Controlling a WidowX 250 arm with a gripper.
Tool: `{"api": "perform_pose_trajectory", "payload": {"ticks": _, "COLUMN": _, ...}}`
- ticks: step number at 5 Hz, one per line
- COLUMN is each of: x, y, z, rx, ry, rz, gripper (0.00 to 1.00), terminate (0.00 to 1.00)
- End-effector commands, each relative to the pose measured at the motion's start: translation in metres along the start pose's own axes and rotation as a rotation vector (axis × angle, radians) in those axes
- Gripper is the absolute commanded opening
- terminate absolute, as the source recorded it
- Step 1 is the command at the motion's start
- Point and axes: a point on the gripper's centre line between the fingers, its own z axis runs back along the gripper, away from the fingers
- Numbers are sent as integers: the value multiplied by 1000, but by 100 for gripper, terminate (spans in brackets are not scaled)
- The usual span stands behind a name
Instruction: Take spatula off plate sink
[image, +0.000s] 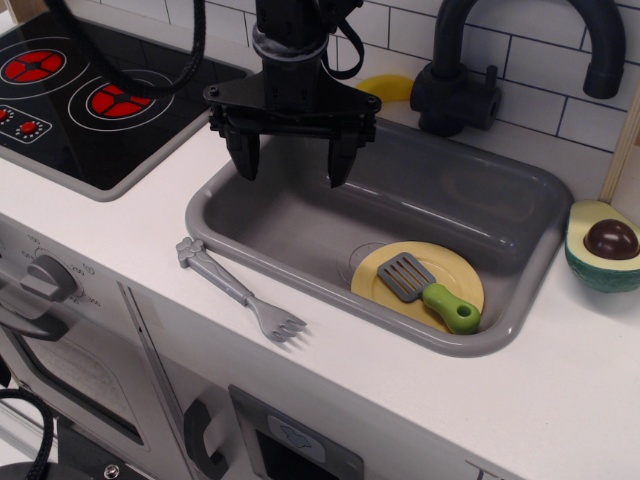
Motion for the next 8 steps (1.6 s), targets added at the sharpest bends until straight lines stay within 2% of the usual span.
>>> {"api": "perform_pose_trajectory", "payload": {"ticks": 1, "x": 0, "y": 0, "z": 0, "rx": 0, "ry": 0, "rz": 0, "gripper": 100, "terminate": 0}}
{"api": "perform_pose_trajectory", "payload": {"ticks": 2, "x": -8, "y": -24, "z": -6, "rx": -22, "ry": 77, "rz": 189, "gripper": 100, "terminate": 0}}
{"api": "perform_pose_trajectory", "payload": {"ticks": 3, "x": -12, "y": -44, "z": -8, "rx": -67, "ry": 121, "rz": 404, "gripper": 100, "terminate": 0}}
{"api": "perform_pose_trajectory", "payload": {"ticks": 5, "x": -24, "y": -78, "z": -20, "rx": -92, "ry": 159, "rz": 652, "gripper": 100, "terminate": 0}}
{"api": "perform_pose_trajectory", "payload": {"ticks": 7, "x": -36, "y": -111, "z": -41, "rx": -39, "ry": 180, "rz": 710, "gripper": 100, "terminate": 0}}
{"api": "perform_pose_trajectory", "payload": {"ticks": 8, "x": -43, "y": -115, "z": -47, "rx": -36, "ry": 176, "rz": 741, "gripper": 100, "terminate": 0}}
